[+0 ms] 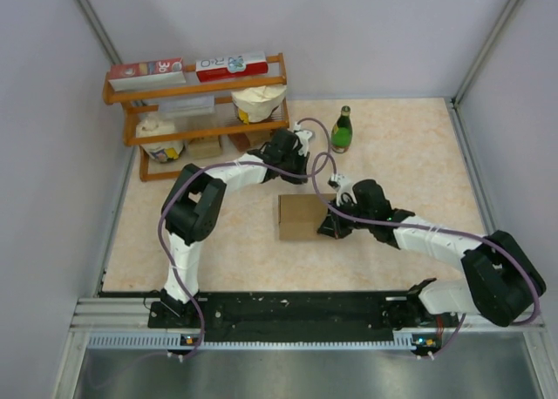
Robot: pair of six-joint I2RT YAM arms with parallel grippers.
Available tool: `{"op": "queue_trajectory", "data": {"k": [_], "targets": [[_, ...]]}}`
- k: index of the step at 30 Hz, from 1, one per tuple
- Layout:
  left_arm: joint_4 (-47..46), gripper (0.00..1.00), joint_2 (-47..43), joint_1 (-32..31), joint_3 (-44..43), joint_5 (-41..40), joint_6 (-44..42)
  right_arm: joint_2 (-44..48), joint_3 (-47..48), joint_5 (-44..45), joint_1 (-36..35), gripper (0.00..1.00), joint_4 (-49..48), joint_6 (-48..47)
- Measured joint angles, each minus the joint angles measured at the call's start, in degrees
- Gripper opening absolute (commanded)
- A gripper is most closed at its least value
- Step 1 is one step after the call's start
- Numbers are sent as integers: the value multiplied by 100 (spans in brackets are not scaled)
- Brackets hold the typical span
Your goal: Fold the paper box
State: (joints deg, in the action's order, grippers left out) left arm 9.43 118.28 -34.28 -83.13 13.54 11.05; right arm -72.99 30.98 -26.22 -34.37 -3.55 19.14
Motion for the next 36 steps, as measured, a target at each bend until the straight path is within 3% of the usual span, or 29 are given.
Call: {"op": "queue_trajectory", "data": {"k": [9, 22, 36], "targets": [[4, 0, 39, 28, 363, 354, 66, -520, 118, 46, -13, 0, -55, -153], [-745, 0, -120, 66, 970, 774, 247, -664, 173, 297, -13, 0, -48, -271], [-1182, 0, -809, 94, 2079, 791, 560, -732, 168, 887, -39, 0, -90, -313]]}}
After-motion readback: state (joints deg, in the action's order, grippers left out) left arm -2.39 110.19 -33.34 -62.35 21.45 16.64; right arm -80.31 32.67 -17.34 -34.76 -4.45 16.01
